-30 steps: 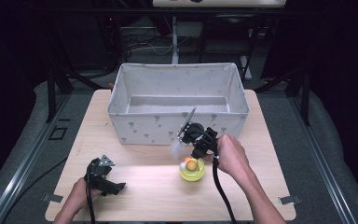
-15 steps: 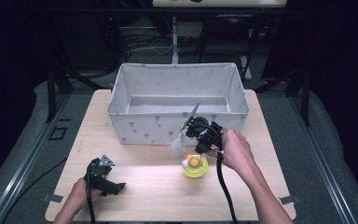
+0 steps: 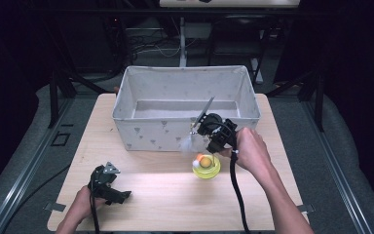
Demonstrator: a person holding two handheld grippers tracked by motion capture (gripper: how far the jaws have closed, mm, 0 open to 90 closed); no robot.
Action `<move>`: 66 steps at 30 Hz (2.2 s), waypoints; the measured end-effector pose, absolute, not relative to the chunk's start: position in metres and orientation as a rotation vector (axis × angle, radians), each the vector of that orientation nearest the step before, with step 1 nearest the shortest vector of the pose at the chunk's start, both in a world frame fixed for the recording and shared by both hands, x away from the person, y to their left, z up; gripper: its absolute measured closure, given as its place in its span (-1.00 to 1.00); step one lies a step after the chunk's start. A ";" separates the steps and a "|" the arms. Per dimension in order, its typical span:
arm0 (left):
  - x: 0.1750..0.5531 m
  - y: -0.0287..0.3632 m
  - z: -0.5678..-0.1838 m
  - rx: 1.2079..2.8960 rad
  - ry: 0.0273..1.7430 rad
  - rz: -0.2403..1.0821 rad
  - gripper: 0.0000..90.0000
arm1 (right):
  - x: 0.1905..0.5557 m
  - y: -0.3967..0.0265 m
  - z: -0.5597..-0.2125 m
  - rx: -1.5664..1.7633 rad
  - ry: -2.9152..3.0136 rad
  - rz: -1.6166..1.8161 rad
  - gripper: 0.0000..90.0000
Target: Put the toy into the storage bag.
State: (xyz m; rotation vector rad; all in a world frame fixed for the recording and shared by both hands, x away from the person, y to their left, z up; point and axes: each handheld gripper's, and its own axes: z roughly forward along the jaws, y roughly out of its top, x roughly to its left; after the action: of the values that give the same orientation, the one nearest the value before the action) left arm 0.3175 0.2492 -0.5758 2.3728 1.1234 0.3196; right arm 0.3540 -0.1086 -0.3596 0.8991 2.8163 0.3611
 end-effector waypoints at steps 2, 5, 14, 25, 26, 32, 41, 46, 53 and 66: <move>0.318 0.249 -0.576 2.373 1.122 0.320 -1.00 | 0.354 -0.109 -0.359 0.897 2.816 0.356 0.95; 0.318 0.249 -0.576 2.374 1.122 0.319 -1.00 | 0.355 -0.110 -0.355 0.903 2.817 0.351 0.95; 0.318 0.249 -0.576 2.373 1.122 0.320 -1.00 | 0.357 -0.114 -0.348 0.913 2.807 0.338 0.95; 0.318 0.249 -0.576 2.374 1.122 0.320 -1.00 | 0.359 -0.120 -0.338 0.934 2.792 0.343 0.95; 0.318 0.249 -0.576 2.374 1.122 0.319 -1.00 | 0.360 -0.121 -0.338 0.931 2.791 0.337 0.95; 0.318 0.249 -0.576 2.376 1.121 0.319 -1.00 | 0.362 -0.122 -0.336 0.936 2.789 0.339 0.95; 0.318 0.249 -0.576 2.376 1.121 0.319 -1.00 | 0.363 -0.126 -0.328 0.944 2.779 0.350 0.95; 0.318 0.249 -0.576 2.375 1.121 0.319 -1.00 | 0.362 -0.127 -0.322 0.941 2.770 0.360 0.95; 0.318 0.249 -0.576 2.377 1.121 0.320 -1.00 | 0.360 -0.129 -0.309 0.931 2.764 0.362 0.95; 0.318 0.249 -0.576 2.373 1.124 0.317 -1.00 | 0.358 -0.133 -0.296 0.921 2.755 0.390 0.95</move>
State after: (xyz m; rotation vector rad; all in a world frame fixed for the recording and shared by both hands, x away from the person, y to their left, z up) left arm 0.3177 0.2490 -0.5757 2.3735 1.1237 0.3168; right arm 0.3581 -0.1327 -0.2958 0.9209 2.7552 0.3898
